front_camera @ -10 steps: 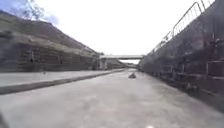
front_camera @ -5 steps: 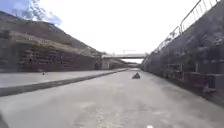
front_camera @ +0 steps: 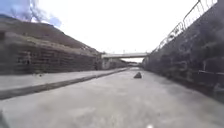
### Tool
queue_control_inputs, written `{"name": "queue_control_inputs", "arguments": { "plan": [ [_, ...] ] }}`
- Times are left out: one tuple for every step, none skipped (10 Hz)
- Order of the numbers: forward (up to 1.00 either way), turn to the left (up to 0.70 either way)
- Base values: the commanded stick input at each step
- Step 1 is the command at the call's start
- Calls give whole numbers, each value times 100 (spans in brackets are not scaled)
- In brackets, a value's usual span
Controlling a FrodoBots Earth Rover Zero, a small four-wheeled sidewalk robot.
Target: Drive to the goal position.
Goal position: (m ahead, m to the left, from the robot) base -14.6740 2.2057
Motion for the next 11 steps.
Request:
{"name": "queue_control_inputs", "arguments": {
  "plan": [
    [70,0],
    [70,0],
    [70,0],
    [70,0],
    [70,0],
    [70,0],
    [70,0],
    [70,0],
    [70,0],
    [70,0],
    [70,0]
  ]
}}
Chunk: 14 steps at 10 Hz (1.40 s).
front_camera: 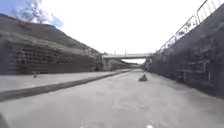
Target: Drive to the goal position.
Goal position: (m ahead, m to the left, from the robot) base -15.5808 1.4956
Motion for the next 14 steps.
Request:
{"name": "queue_control_inputs", "arguments": {
  "plan": [
    [70,0],
    [70,0],
    [0,0],
    [0,0],
    [0,0],
    [0,0],
    [0,0],
    [0,0],
    [0,0],
    [0,0],
    [0,0],
    [0,12],
    [0,36],
    [0,45]
  ]
}}
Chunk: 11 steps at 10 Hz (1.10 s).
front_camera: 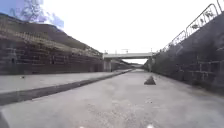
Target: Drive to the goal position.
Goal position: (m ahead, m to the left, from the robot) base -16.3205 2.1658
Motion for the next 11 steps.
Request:
{"name": "queue_control_inputs", "arguments": {
  "plan": [
    [0,45],
    [0,45],
    [0,45],
    [0,45],
    [0,45],
    [0,45],
    [0,45],
    [0,45],
    [0,45],
    [0,45],
    [0,45]
  ]
}}
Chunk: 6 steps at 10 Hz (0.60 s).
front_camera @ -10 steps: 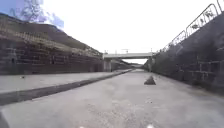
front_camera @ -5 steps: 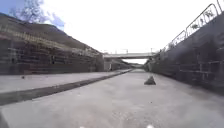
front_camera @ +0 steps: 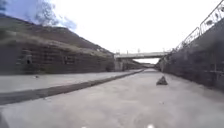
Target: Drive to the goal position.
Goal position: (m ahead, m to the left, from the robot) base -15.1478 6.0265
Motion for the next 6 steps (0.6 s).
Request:
{"name": "queue_control_inputs", "arguments": {
  "plan": [
    [27,38],
    [64,29],
    [70,27],
    [70,27],
    [70,27],
    [70,27]
  ]
}}
